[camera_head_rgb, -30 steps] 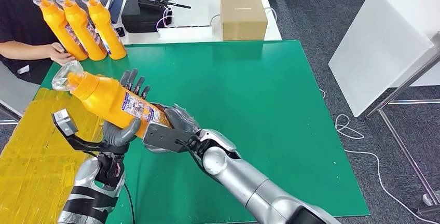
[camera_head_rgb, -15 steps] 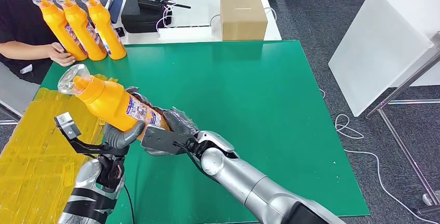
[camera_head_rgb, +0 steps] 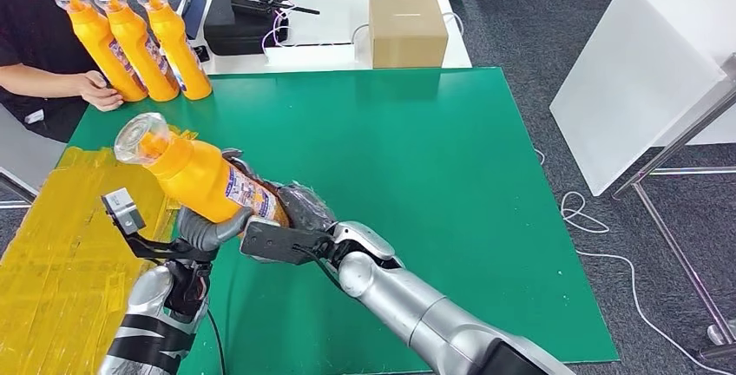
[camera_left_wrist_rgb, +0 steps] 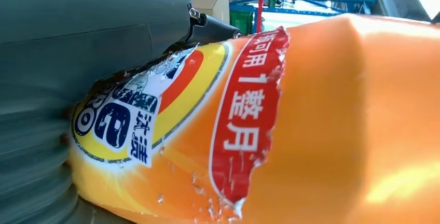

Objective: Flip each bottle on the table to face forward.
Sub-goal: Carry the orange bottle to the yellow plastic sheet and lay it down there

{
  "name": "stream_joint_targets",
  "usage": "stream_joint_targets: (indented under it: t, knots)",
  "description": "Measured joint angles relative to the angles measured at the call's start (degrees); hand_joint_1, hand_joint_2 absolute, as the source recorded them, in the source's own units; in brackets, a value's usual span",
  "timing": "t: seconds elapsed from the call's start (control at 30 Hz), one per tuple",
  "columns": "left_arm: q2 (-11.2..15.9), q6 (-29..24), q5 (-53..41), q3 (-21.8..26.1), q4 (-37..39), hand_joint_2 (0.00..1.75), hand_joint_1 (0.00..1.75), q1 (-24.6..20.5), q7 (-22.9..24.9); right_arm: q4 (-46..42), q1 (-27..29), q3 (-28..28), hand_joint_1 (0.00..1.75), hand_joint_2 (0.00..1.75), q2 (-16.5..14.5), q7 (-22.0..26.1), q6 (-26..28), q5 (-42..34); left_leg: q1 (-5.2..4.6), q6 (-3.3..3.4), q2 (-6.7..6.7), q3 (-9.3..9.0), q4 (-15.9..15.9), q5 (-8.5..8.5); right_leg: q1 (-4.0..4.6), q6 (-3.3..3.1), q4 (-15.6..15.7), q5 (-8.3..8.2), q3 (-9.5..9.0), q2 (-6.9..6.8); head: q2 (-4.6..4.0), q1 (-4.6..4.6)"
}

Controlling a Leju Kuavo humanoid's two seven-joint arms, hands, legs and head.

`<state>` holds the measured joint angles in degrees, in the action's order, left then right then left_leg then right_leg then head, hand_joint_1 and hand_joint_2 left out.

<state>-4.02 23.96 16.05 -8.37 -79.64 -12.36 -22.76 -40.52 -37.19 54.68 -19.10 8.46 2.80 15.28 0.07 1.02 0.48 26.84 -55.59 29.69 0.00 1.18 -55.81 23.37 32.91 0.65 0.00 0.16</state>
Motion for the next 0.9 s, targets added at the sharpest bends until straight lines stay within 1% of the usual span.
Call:
stream_joint_targets:
  t: [0.07, 0.1, 0.17, 0.23, 0.33, 0.4, 0.47, 0.5, 0.57, 0.7, 0.73, 0.8, 0.87, 0.9]
  knots:
    - [0.2, -2.2, -3.8, 0.1, -0.5, 1.75, 1.75, -0.2, -0.6, -0.2, 0.3, -1.2, 0.00, 0.00, 0.7, 0.1, 0.9, 1.6, 0.00, 0.00, -0.01, 0.01, 0.0, 0.00, -0.01, 0.00, 0.0, 0.00, -0.01, 0.00, 0.00, 0.02]
    - [0.5, -4.6, -7.4, 0.2, -1.1, 1.75, 1.75, -0.4, -1.3, -0.7, 0.7, -2.2, 0.00, 0.00, 1.3, 0.2, 1.1, 2.2, 0.00, 0.00, -0.02, 0.02, 0.0, 0.00, -0.01, 0.00, 0.0, 0.00, -0.01, -0.01, 0.00, 0.01]
    - [1.2, -12.2, -17.7, 0.9, -2.5, 1.75, 1.75, -0.8, -2.6, -3.0, 2.1, -4.8, 0.00, 0.00, 3.0, 0.6, 1.5, 3.3, 0.00, 0.00, -0.04, 0.04, 0.0, 0.00, -0.03, 0.00, 0.0, 0.00, -0.02, -0.02, 0.00, 0.03]
    - [2.2, -19.6, -28.7, 2.4, -4.1, 1.75, 1.75, -1.1, -3.3, -7.0, 4.2, -8.5, 0.00, 0.00, 5.0, 0.7, 1.0, 4.8, 0.00, 0.00, -0.04, 0.04, 0.0, 0.00, -0.04, 0.00, 0.0, 0.00, -0.02, -0.02, 0.00, 0.04]
    - [3.5, -26.9, -38.8, 5.1, -5.6, 1.75, 1.75, -1.2, -3.1, -13.0, 6.7, -13.6, 0.00, 0.00, 7.2, 1.0, 0.1, 6.4, 0.01, 0.00, -0.04, 0.04, 0.0, 0.00, -0.03, 0.00, 0.0, 0.00, -0.01, -0.01, 0.00, 0.01]
    - [4.4, -33.9, -46.5, 6.6, -5.9, 1.75, 1.75, -1.2, -1.8, -16.7, 8.1, -16.0, 0.00, 0.00, 8.2, 1.6, -0.1, 6.0, 0.01, 0.00, -0.05, 0.06, 0.0, 0.00, -0.02, 0.00, 0.0, 0.00, 0.00, -0.02, 0.00, 0.02]
    - [6.1, -39.7, -53.0, 8.8, -5.1, 1.75, 1.75, -1.2, -0.8, -20.6, 9.4, -18.0, 0.00, 0.00, 9.5, 2.0, -1.0, 4.6, 0.02, 0.00, -0.03, 0.05, 0.0, 0.00, -0.02, 0.00, 0.0, 0.00, 0.00, 0.00, 0.00, 0.01]
    - [7.1, -41.3, -54.5, 10.2, -4.3, 1.75, 1.75, -1.3, -0.9, -22.4, 9.9, -19.0, 0.00, 0.00, 10.2, 2.1, -1.5, 3.9, 0.02, 0.00, -0.01, 0.04, 0.0, 0.00, -0.01, 0.00, 0.0, 0.00, 0.01, 0.01, 0.00, 0.01]
    - [8.8, -42.7, -55.5, 12.7, -2.5, 1.75, 1.75, -1.3, -1.3, -24.9, 10.4, -20.6, 0.00, 0.00, 11.5, 2.1, -2.2, 3.0, 0.02, 0.00, 0.02, 0.02, 0.0, 0.00, 0.02, 0.00, 0.0, 0.00, 0.01, 0.02, 0.00, 0.01]
    - [10.2, -43.2, -56.7, 14.9, -0.5, 1.75, 1.75, -1.6, -1.6, -27.7, 11.1, -21.9, 0.00, 0.00, 12.6, 2.2, -2.6, 2.7, 0.02, 0.00, -0.10, 0.05, 0.0, -0.01, 0.03, 0.00, 0.0, 0.00, -0.01, -0.08, 0.00, 0.03]
    - [10.5, -44.0, -58.1, 15.3, 0.0, 1.75, 1.75, -1.7, -0.8, -28.2, 11.2, -22.2, 0.00, 0.00, 12.7, 2.3, -2.6, 2.6, 0.02, -0.01, -0.09, 0.06, 0.0, -0.02, 0.01, 0.00, 0.0, 0.00, -0.01, -0.08, 0.00, 0.04]
    - [11.7, -48.0, -65.4, 15.8, 1.7, 1.75, 1.75, -1.7, 2.8, -28.8, 11.3, -22.5, 0.00, 0.00, 13.1, 2.6, -2.7, 2.2, 0.03, -0.01, 0.00, 0.04, 0.0, -0.01, -0.03, 0.00, 0.0, -0.01, -0.02, 0.00, 0.00, 0.03]
    - [13.8, -52.0, -74.8, 16.4, 4.9, 1.75, 1.75, -1.9, 6.8, -29.2, 11.2, -22.7, 0.00, 0.00, 13.6, 3.0, -2.8, 1.6, 0.02, -0.01, 0.07, 0.01, 0.0, -0.01, -0.04, 0.00, -0.1, 0.00, -0.01, 0.07, 0.00, 0.02]
    - [15.1, -53.0, -78.8, 16.6, 7.5, 1.75, 1.75, -2.3, 8.2, -29.4, 11.1, -22.8, 0.00, 0.00, 13.8, 3.2, -2.9, 1.3, 0.03, -0.01, 0.06, 0.01, 0.0, -0.01, -0.03, 0.00, 0.0, 0.00, 0.00, 0.08, 0.00, 0.02]
